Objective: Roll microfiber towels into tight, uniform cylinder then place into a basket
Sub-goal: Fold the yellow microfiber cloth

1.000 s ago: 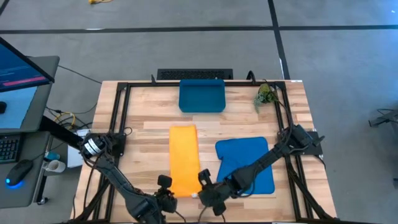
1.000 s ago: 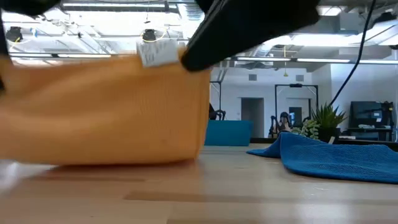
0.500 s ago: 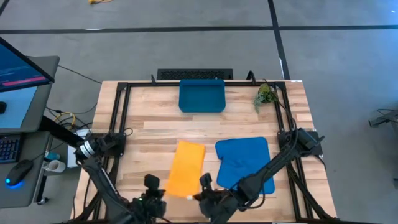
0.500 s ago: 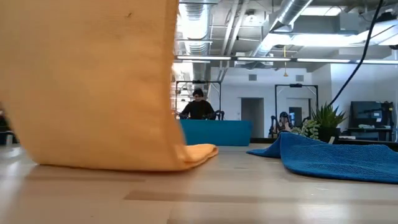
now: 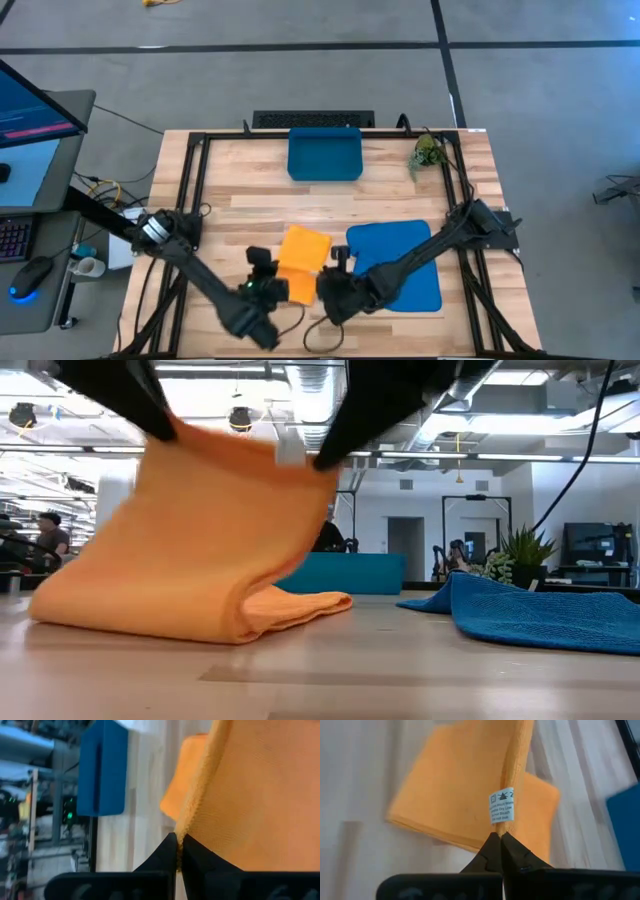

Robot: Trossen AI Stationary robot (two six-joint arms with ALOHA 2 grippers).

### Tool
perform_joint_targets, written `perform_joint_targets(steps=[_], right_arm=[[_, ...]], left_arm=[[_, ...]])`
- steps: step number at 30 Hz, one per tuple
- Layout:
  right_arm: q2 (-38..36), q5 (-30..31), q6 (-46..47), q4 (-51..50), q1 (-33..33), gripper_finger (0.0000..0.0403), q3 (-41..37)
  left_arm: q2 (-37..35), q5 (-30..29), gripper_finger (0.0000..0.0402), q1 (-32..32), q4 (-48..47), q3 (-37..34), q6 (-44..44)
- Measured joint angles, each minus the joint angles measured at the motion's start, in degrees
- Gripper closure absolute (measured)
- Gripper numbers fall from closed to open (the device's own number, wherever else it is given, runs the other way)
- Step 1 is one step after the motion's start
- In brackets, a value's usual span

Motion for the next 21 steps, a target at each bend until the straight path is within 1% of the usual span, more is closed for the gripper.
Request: perform_joint_targets(steps=[4,8,11,15,21], right_arm=[[-0.02,-0.05,4.19,-0.92,-2.89,0.0398,-2.53],[0.02,-0.59,7.42,-0.62,-5.24,0.0397,-5.19],[0.04,-0.87,8.15,-0.28,-6.11,0.0398,-6.49],[0.07,-0.90,8.13,3.93,-7.34,0.0396,-9.21],[0.07,-1.20,8.22,5.36,-9.22,0.0398,-10.31]], left_arm=[[-0.03,-0.27,0.0400,4.23,3.50,-3.70,1.20],[-0.02,0.14,0.0400,8.11,10.15,-7.26,5.74],[-0.09,1.12,0.0400,10.42,14.32,-9.20,8.75],[-0.09,3.21,0.0400,12.12,15.32,-10.02,7.67],[-0.09,2.73,0.0400,12.85,15.28,-10.06,7.11]])
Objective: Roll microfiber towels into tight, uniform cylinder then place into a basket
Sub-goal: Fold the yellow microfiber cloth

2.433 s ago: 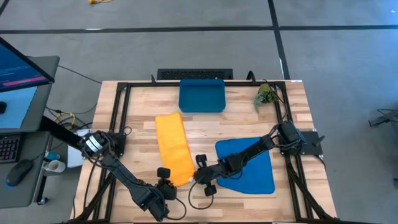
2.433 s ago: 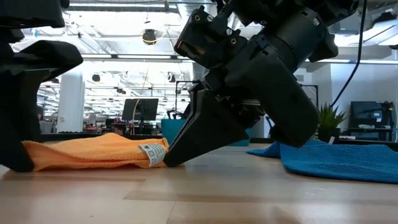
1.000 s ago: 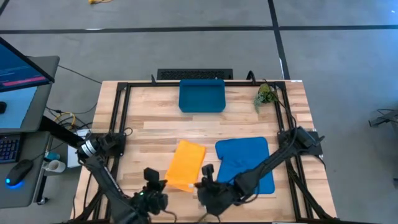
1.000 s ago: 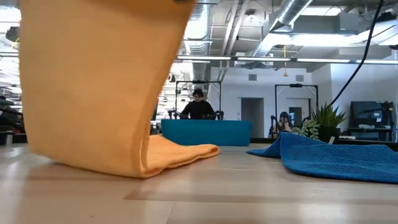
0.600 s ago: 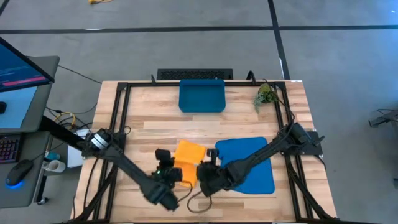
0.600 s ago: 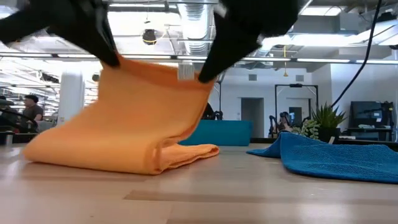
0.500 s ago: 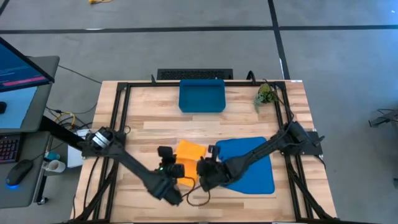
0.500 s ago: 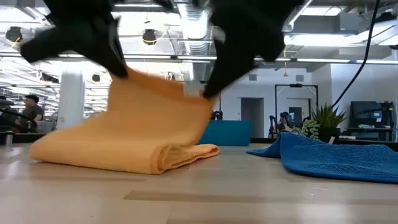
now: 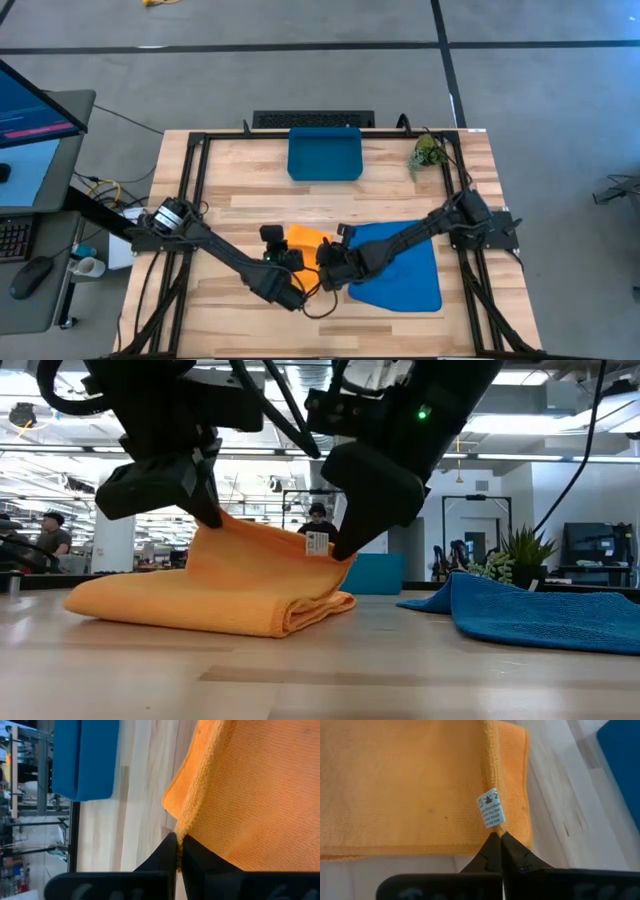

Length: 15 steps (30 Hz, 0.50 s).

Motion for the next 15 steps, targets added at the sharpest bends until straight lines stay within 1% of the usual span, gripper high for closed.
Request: perform_joint_targets(steps=[3,6,10,15], right_arm=[[0.00,-0.50,0.58,-0.13,-0.65,0.0397,-0.07],[0.00,-1.40,0.99,-0.50,-0.82,0.0388,-0.10],[0.17,-2.04,1.90,-1.30,-0.74,0.0378,-0.34],[0.15,-1.36,1.67,-0.85,-0.98,0.0360,-0.29]], left_arm=[[0.00,0.09,0.0398,0.52,0.11,-0.02,0.01],[0.00,0.07,0.0389,0.64,0.73,-0.02,0.25],[0.00,1.05,0.0363,0.62,0.50,-0.13,1.25],[0.00,1.09,0.0326,0.68,0.59,-0.13,0.74]])
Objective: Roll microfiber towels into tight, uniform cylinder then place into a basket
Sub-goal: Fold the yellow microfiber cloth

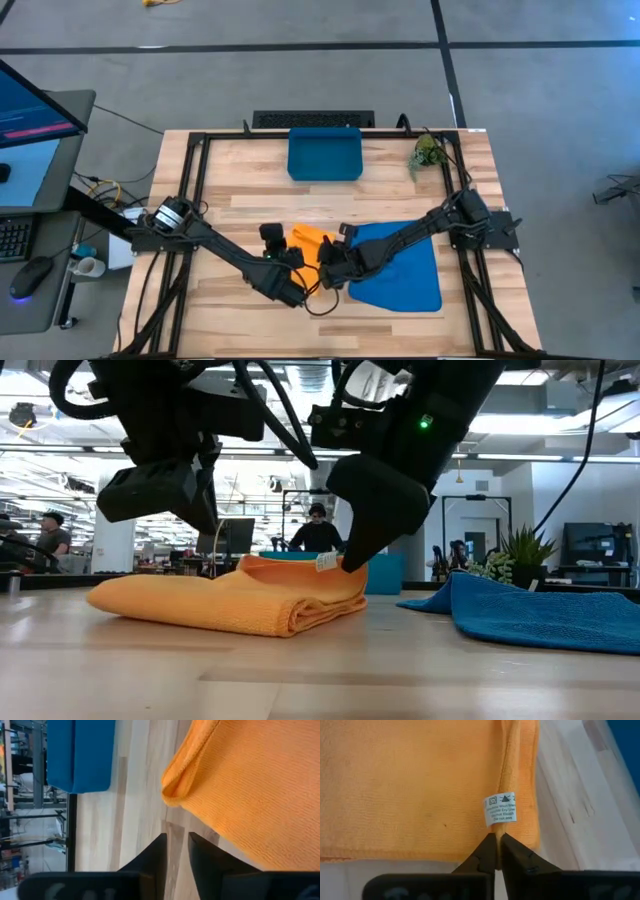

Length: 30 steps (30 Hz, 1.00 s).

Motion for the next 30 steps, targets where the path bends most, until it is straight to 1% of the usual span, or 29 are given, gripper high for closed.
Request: perform_joint_targets(steps=[3,7,10,13,15,19,23,27,30], right_arm=[[0.00,0.37,-0.09,0.17,-0.49,0.0336,0.02],[0.00,1.71,-0.16,-0.02,-1.20,0.0293,0.08],[-0.06,1.62,-0.21,-1.74,-1.59,0.0258,0.13],[-1.23,1.24,-0.06,-4.77,-1.83,0.0232,0.13],[-2.63,1.29,0.85,-7.70,-1.68,0.0222,0.17],[-6.04,1.76,4.39,-15.29,-0.15,0.0221,0.18],[-8.30,1.93,7.30,-20.95,3.46,0.0237,0.24],[-8.57,1.91,7.35,-19.75,7.29,0.0254,0.24],[-8.32,1.88,5.17,-15.04,8.61,0.0266,-0.23]], left_arm=[[0.00,1.51,0.0310,0.00,0.13,0.00,-0.06],[0.00,6.86,0.0301,0.00,0.22,0.02,-0.22],[0.00,10.30,0.0299,-0.09,0.37,0.02,-0.69],[0.00,10.72,0.0299,-0.96,0.43,0.06,0.01],[0.00,10.06,0.0299,-1.64,0.62,0.09,1.20],[0.00,8.46,0.0299,-2.63,0.92,0.11,1.90],[0.00,8.05,0.0299,-2.91,4.54,0.11,2.42],[0.00,7.93,0.0299,-2.90,14.81,-0.80,7.43],[0.00,9.83,0.0299,-2.19,24.67,-2.94,13.59]])
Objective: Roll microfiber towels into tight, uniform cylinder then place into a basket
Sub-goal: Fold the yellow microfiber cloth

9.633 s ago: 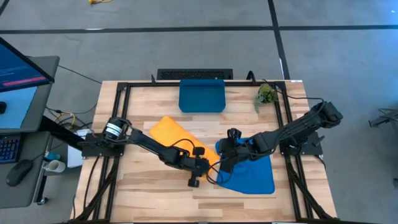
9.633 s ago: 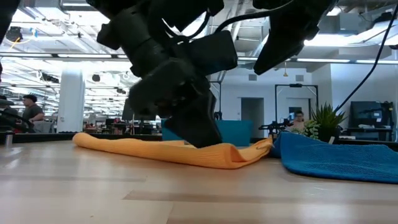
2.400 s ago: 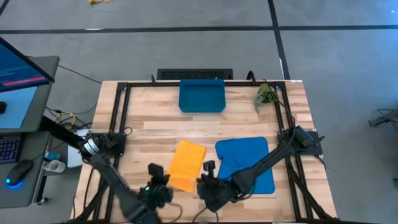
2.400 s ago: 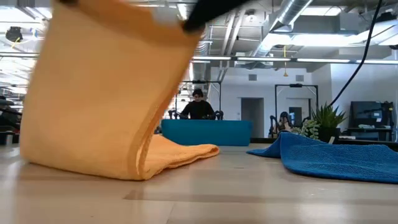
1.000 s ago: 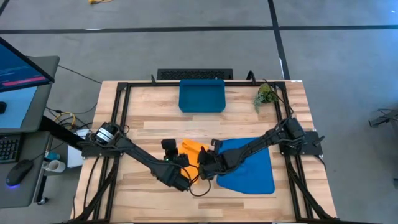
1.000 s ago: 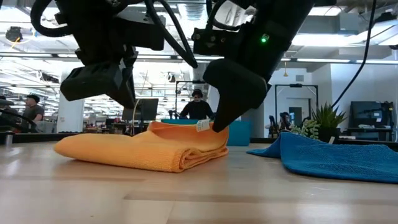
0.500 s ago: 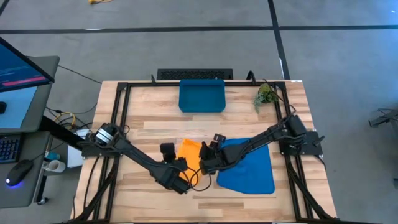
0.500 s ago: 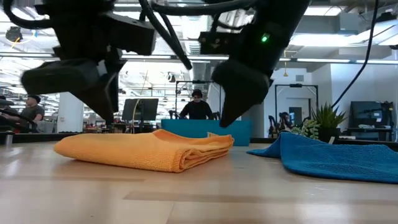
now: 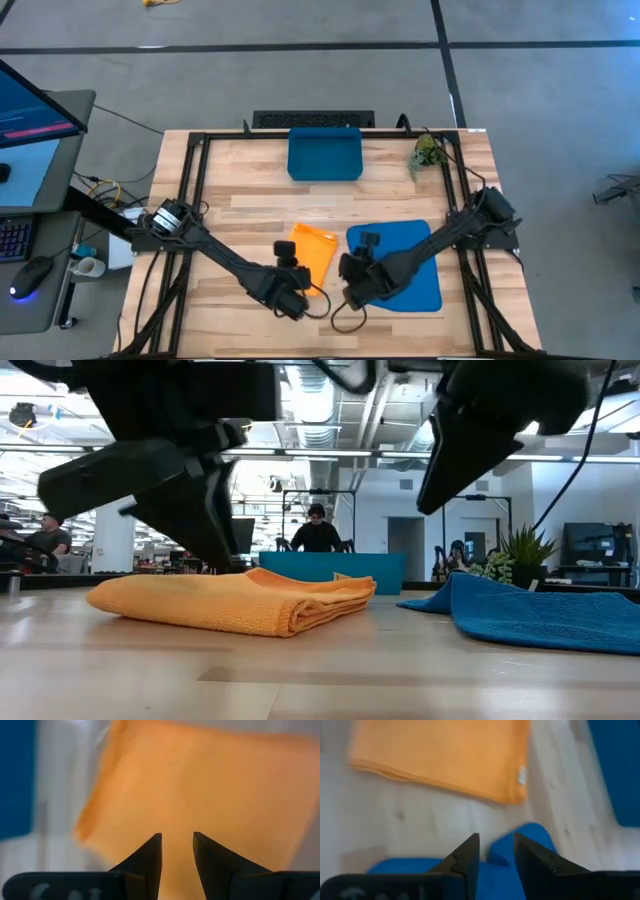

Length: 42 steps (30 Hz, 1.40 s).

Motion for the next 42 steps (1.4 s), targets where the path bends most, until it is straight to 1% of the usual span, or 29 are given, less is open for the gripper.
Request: perform_joint_targets(steps=[2,4,6,8,10,12,14,15,17,19,22,26,29,32,36,39,42], right_arm=[[0.58,-0.24,-2.63,3.32,-0.08,0.0274,-0.85],[0.59,-1.25,-5.02,5.93,-0.60,0.0282,-1.55],[0.89,-3.25,-6.92,10.23,-1.51,0.0291,-2.28],[1.62,-4.71,-8.33,12.08,-2.35,0.0298,-2.78],[1.92,-4.95,-9.58,16.38,-3.34,0.0304,-3.28],[2.74,-6.25,-10.55,20.79,-4.60,0.0310,-3.84],[3.37,-7.42,-11.02,20.08,-5.81,0.0315,-4.56],[4.06,-7.93,-11.00,21.76,-6.54,0.0318,-4.47],[5.03,-8.41,-10.71,22.67,-7.59,0.0323,-4.24],[5.78,-8.48,-10.74,23.06,-8.37,0.0327,-4.45],[7.39,-9.23,-10.74,23.82,-9.31,0.0331,-4.40],[7.33,-12.72,-10.81,25.19,-9.98,0.0333,-5.28],[7.36,-13.53,-10.66,24.91,-10.05,0.0333,-5.67],[7.36,-13.52,-10.63,24.76,-9.76,0.0333,-5.63],[6.94,-13.51,-10.85,24.85,-9.27,0.0333,-5.63],[6.83,-13.43,-10.88,25.28,-8.87,0.0333,-4.52],[6.81,-13.48,-11.54,26.64,-8.07,0.0333,-3.26]], left_arm=[[0.00,2.75,0.0299,0.80,3.59,-1.62,2.70],[0.00,3.62,0.0299,1.75,4.22,-3.36,2.52],[0.00,3.59,0.0299,2.50,4.61,-5.07,0.96],[-0.01,3.52,0.0299,3.05,4.80,-6.29,-0.63],[-0.28,4.01,0.0299,3.54,6.55,-7.47,-3.01],[-0.44,4.42,0.0299,3.98,8.55,-8.44,-8.31],[-0.40,5.00,0.0299,4.72,9.43,-8.45,-16.97],[-0.38,5.17,0.0299,5.13,9.64,-8.45,-21.46],[-0.32,4.94,0.0299,5.83,10.38,-8.52,-27.39],[-0.24,4.70,0.0299,6.30,11.84,-8.53,-27.15],[-0.03,4.52,0.0299,6.33,11.77,-7.62,-22.38],[-0.04,2.71,0.0299,4.80,6.10,-5.27,-21.40],[-0.72,1.57,0.0299,3.25,0.20,-3.54,-23.00],[-0.71,1.12,0.0299,1.53,-3.05,-3.27,-25.07],[-1.03,-1.08,0.0299,-0.43,-4.02,-3.24,-25.74],[-1.08,-0.96,0.0299,-0.62,-5.67,-3.54,-25.99],[-1.14,-0.56,0.0299,-0.43,-5.77,-5.58,-27.65]])
